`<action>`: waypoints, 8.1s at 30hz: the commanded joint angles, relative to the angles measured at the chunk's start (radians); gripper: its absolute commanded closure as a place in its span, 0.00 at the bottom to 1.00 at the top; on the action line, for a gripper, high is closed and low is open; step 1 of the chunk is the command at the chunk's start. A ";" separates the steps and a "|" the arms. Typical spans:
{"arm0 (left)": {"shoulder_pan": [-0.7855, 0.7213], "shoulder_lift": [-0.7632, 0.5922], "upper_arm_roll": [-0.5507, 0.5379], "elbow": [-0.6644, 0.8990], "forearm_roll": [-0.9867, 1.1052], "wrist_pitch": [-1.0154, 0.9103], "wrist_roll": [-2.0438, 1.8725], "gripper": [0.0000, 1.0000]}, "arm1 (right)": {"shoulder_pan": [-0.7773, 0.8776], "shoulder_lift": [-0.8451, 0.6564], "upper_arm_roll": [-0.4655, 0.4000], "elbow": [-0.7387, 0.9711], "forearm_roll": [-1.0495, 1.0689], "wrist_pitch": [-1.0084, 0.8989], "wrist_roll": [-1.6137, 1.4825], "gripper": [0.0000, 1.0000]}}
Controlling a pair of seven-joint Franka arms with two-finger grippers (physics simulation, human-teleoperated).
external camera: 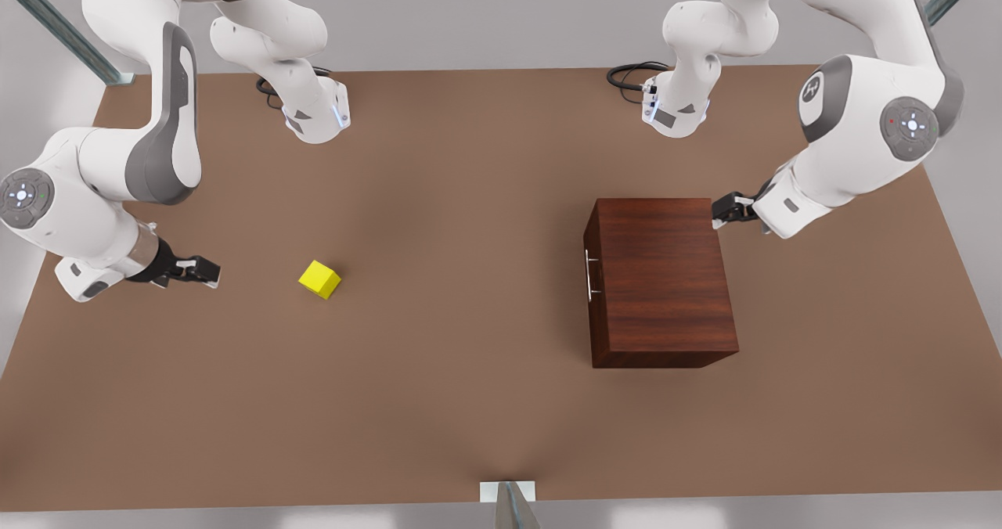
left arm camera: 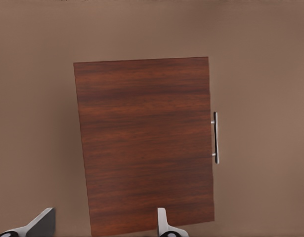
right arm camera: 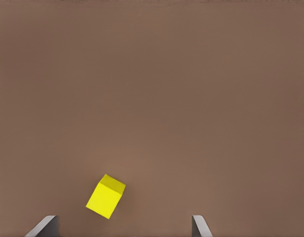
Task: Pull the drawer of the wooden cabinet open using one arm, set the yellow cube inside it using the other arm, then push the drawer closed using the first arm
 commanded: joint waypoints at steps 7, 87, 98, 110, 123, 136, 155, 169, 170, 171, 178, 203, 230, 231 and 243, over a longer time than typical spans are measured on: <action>-0.128 0.004 -0.012 -0.010 0.075 0.009 -0.115 0.00 | 0.040 0.014 -0.003 0.002 -0.057 0.021 0.348 0.00; -0.608 0.561 -0.026 0.087 0.525 0.362 -0.957 0.00 | 0.057 0.172 0.095 -0.490 0.118 0.420 0.503 0.00; -0.612 0.576 -0.047 0.110 0.519 0.365 -0.957 0.00 | 0.055 0.188 0.093 -0.489 0.139 0.417 0.470 0.00; -0.618 0.584 -0.067 0.132 0.517 0.365 -0.942 0.00 | 0.051 0.103 0.108 -0.616 0.137 0.617 0.437 0.00; -0.620 0.592 -0.092 0.153 0.490 0.377 -0.980 0.00 | 0.052 0.129 0.121 -0.685 0.136 0.712 0.431 0.00; -0.312 0.309 -0.156 0.309 0.309 -0.301 -0.511 0.00 | 0.045 0.180 0.133 -0.687 0.137 0.756 0.437 0.00; 0.145 0.044 -0.109 0.064 0.036 -0.138 -0.020 0.00 | 0.192 0.037 0.187 -0.352 0.136 0.253 0.980 0.55; 0.144 0.039 -0.112 0.035 0.036 -0.166 -0.121 0.00 | 0.520 0.372 0.199 0.333 0.171 0.061 1.580 0.56; 0.145 0.039 -0.112 0.036 0.037 -0.164 -0.121 0.00 | 0.534 0.402 0.207 0.394 0.170 0.052 1.614 0.56; 0.144 0.039 -0.112 0.035 0.037 -0.166 -0.121 0.00 | 0.534 0.445 0.240 0.464 0.168 0.043 1.658 0.56; 0.142 0.038 -0.118 0.035 0.037 -0.166 -0.138 0.00 | 0.630 0.631 0.256 0.591 0.167 0.139 1.698 0.56; 0.142 0.033 -0.120 0.032 0.039 -0.192 -0.141 0.00 | 0.591 0.627 0.213 0.706 0.147 -0.006 1.852 0.00; -0.549 0.170 -0.239 0.257 0.052 0.060 -2.305 0.00 | 0.031 0.008 0.009 -0.082 -0.071 -0.141 0.022 0.00; -0.575 0.182 -0.239 0.265 0.086 0.075 -2.343 0.00 | 0.031 0.008 0.009 -0.082 -0.071 -0.147 0.022 0.00; -0.635 0.337 -0.187 0.308 0.167 0.259 -2.930 0.00 | 0.031 0.010 0.009 -0.081 -0.071 -0.149 0.022 0.00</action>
